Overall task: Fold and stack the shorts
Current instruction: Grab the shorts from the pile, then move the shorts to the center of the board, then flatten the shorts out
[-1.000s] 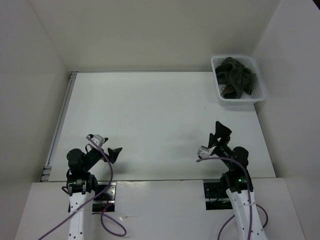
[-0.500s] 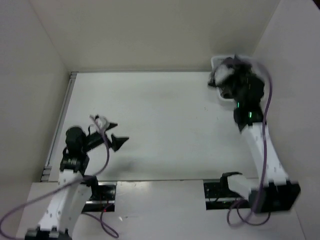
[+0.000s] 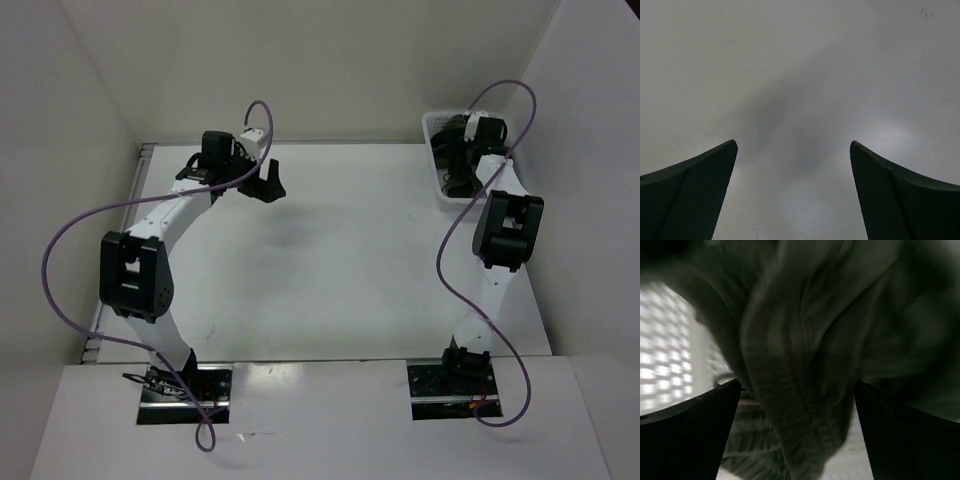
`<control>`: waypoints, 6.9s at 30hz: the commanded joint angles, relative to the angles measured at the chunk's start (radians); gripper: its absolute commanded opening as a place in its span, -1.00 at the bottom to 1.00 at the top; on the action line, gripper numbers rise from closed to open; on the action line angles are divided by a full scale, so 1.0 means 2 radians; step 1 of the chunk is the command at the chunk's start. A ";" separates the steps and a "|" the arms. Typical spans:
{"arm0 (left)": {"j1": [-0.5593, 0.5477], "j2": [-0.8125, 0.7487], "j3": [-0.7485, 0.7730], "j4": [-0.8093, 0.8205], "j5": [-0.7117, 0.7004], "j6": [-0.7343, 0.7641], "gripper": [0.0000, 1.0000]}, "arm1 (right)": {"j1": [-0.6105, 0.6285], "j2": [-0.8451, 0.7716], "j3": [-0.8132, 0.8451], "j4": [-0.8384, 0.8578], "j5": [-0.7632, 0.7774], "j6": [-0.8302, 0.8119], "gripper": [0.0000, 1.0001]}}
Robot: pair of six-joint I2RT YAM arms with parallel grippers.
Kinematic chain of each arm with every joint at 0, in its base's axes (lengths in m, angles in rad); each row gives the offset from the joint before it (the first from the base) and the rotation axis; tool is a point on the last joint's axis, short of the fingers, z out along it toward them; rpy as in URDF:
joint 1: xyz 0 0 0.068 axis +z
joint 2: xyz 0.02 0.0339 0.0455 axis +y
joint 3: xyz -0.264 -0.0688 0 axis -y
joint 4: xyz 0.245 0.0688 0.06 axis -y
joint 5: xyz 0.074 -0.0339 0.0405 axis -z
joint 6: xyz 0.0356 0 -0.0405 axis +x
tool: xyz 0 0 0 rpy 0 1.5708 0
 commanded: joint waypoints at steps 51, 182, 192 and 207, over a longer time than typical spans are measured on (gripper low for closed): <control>0.128 -0.199 -0.104 0.068 -0.166 0.002 1.00 | 0.200 -0.280 -0.275 -0.064 0.014 0.395 0.51; 0.112 -0.063 -0.155 -0.117 -0.008 0.002 0.59 | 0.202 -0.293 -0.317 -0.057 -0.211 0.064 0.74; 0.078 -0.037 -0.223 -0.031 -0.086 0.002 0.80 | 0.202 -0.303 -0.416 -0.007 -0.227 0.084 0.71; 0.078 0.054 -0.175 0.004 -0.024 0.002 -0.42 | 0.231 -0.249 -0.428 0.048 -0.241 0.133 -0.58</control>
